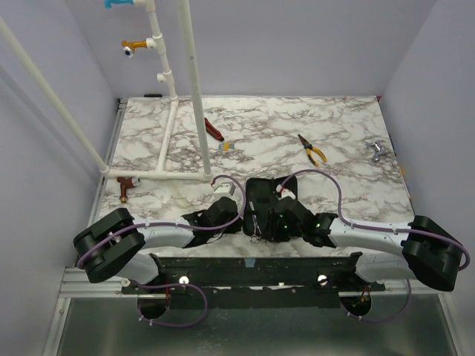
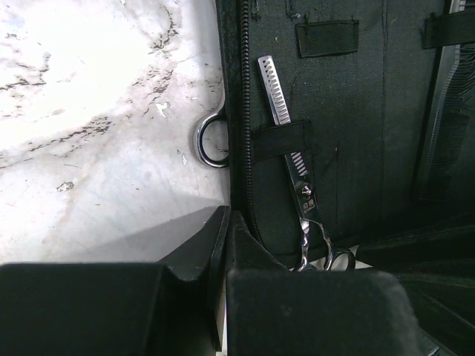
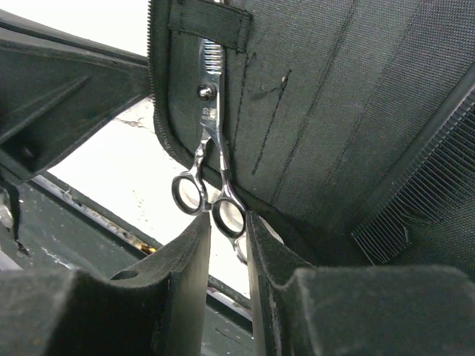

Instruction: Sort the hair-cutting tools

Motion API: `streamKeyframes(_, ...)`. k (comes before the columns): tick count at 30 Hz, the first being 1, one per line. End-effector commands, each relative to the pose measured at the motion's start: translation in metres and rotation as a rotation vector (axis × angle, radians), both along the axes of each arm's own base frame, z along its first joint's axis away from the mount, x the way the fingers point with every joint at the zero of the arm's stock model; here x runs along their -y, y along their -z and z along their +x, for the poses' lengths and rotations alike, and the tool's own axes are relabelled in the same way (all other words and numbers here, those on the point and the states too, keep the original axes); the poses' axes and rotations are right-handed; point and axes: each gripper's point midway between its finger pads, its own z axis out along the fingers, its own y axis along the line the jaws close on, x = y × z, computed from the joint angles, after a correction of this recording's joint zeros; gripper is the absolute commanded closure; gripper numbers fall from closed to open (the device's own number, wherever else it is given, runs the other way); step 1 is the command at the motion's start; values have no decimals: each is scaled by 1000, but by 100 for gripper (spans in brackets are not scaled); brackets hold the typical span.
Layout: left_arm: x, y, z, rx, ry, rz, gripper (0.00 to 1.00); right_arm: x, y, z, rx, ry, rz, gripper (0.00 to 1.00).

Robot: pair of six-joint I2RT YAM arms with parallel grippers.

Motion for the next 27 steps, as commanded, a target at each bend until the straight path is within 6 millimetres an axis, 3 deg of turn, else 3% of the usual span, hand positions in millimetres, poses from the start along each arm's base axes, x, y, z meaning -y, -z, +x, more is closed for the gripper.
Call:
streamKeyframes(1,2,3,-10,-31,29,-10,100,9,15,-7,-26,-22,-76,73)
streamKeyframes(10,7,0,-12,-29,46,-23,100,6,24,-4,-29,-20,-105,82)
streamKeyframes(15,8,2,-16,-31,55,-21,100,0,16,5,-2,9,-83,99)
streamKeyframes(21,7,5,-18,-39,57,-16,100,-3,7,17,32,61,-78,99)
streamKeyframes(27,8,9,-21,-46,67,-13,100,-7,14,24,43,43,-126,99)
